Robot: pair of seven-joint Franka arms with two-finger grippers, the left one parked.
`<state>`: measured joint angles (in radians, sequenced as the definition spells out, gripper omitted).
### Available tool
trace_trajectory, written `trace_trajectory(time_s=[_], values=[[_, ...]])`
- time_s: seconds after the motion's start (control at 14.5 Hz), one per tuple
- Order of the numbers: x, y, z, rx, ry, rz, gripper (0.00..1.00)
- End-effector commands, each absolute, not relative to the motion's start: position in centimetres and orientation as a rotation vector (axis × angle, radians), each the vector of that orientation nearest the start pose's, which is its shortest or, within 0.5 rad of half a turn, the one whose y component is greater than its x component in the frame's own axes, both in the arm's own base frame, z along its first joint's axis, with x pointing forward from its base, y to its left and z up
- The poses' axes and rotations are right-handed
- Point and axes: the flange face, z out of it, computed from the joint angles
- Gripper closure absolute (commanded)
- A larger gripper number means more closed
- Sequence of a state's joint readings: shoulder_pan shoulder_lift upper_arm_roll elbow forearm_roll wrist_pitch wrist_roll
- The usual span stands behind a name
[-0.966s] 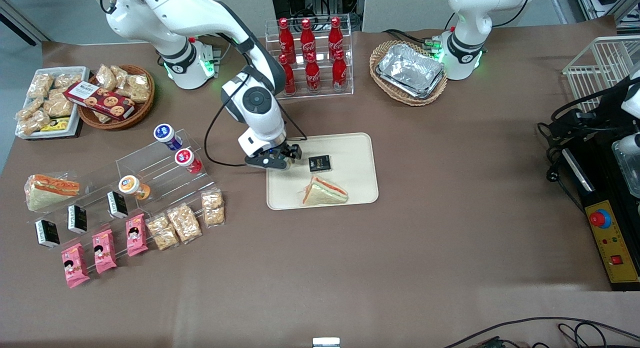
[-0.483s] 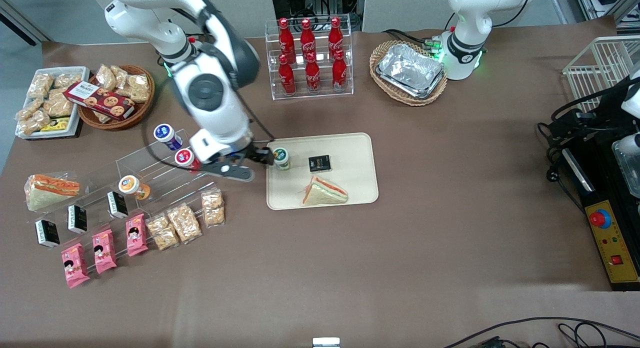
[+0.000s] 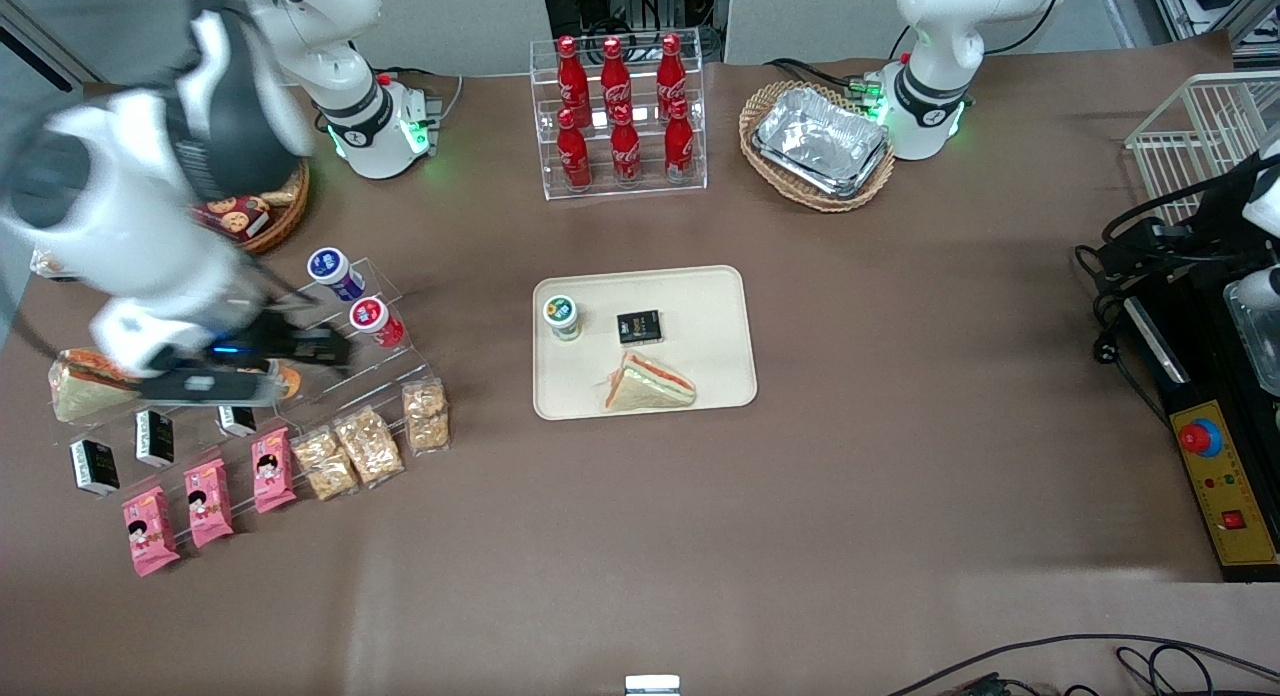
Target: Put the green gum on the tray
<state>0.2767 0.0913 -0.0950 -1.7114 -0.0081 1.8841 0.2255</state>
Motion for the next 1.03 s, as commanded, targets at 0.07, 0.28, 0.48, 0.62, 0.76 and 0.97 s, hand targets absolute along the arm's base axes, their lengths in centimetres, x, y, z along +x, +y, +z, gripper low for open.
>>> trace_trajectory(time_s=[0.07,0.28,0.48,0.62,0.76,0.97], values=[[57.0,-0.9,59.6,-3.165,-0.008,-0.250,0.00],[55.1,-4.7,60.8,-3.174,-0.034,-0.181,0.00],[54.5,-6.2,61.0,-3.174,0.001,-0.153,0.00],[55.3,-6.4,61.9,-3.176,0.007,-0.184,0.00],[56.0,-6.3,62.0,-3.178,0.007,-0.189,0.00],[56.4,-6.1,61.5,-3.178,0.016,-0.177,0.00]])
